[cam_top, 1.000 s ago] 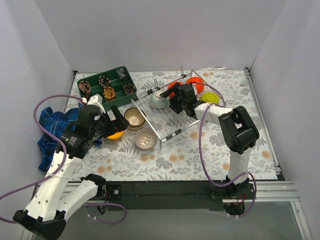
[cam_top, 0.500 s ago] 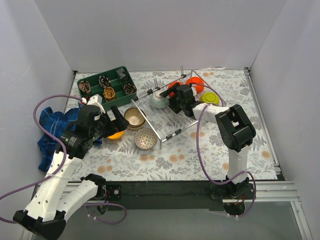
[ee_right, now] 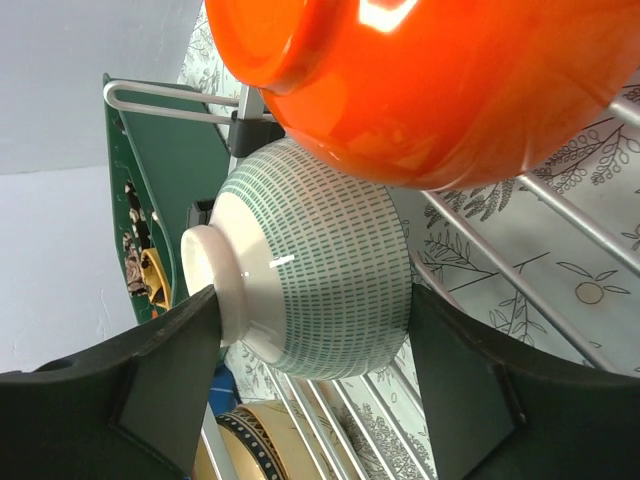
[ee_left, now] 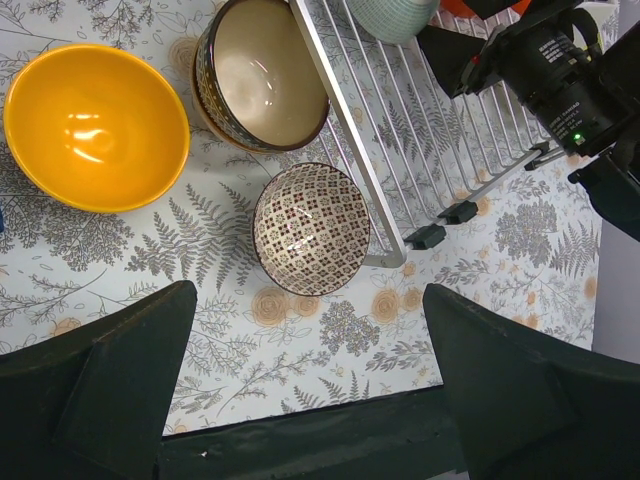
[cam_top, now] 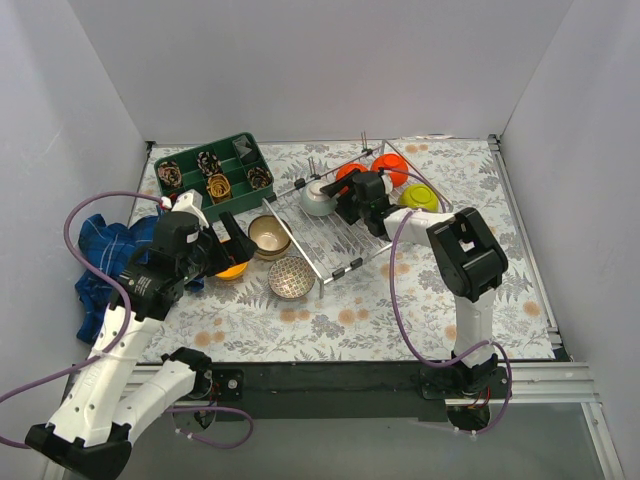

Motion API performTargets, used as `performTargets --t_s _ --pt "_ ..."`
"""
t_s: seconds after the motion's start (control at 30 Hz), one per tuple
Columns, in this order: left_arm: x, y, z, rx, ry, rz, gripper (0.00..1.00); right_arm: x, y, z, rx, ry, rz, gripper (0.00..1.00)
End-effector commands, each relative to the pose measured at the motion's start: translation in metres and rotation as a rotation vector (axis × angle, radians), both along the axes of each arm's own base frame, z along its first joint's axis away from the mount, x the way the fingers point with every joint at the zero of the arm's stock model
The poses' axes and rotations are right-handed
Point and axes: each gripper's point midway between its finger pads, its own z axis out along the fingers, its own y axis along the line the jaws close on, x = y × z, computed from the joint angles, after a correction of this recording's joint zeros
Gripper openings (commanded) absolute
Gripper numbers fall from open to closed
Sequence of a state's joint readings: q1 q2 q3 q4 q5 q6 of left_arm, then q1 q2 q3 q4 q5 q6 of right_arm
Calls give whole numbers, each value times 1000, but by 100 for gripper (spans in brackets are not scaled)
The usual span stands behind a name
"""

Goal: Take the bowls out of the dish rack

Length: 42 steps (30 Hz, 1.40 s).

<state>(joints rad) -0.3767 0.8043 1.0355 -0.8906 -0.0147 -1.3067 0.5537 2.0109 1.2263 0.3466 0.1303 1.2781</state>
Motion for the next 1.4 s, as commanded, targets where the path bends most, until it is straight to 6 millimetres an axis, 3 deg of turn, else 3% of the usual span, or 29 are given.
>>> performTargets --t_s 0.0,0.2,0.3,0.6,0.8,0.9,1.03,1.17,1.27,1.3,1.37 --pt "-3 0 11 -18 -24 -2 98 -3 -16 3 -34 -25 -41 74" --pt "-3 -1 11 -22 -29 -5 98 -10 -23 27 -45 -90 -30 53" --pt "-2 0 12 -16 -36 -1 98 -11 -24 42 -60 -134 -12 34" --pt "0 2 12 -10 -57 -2 98 -30 -27 92 -169 -312 128 3" --pt "5 -3 3 -13 -52 -18 98 -58 -40 126 -369 -480 268 1" --pt "7 -11 1 -37 -46 -48 98 -73 -52 142 -573 -582 331 1" --pt "13 -19 -2 -50 -35 -68 98 -91 -70 164 -902 -714 368 1" --pt "22 -27 -6 -56 -5 -88 98 -122 -82 187 -1337 -858 408 1" --pt "27 -34 -5 -69 10 -110 98 -147 -83 192 -1572 -953 426 1" --pt "28 -38 -4 -78 13 -124 98 -154 -85 179 -1639 -966 453 1" --pt "31 -42 -1 -90 12 -133 98 -170 -80 190 -1692 -1033 403 1"
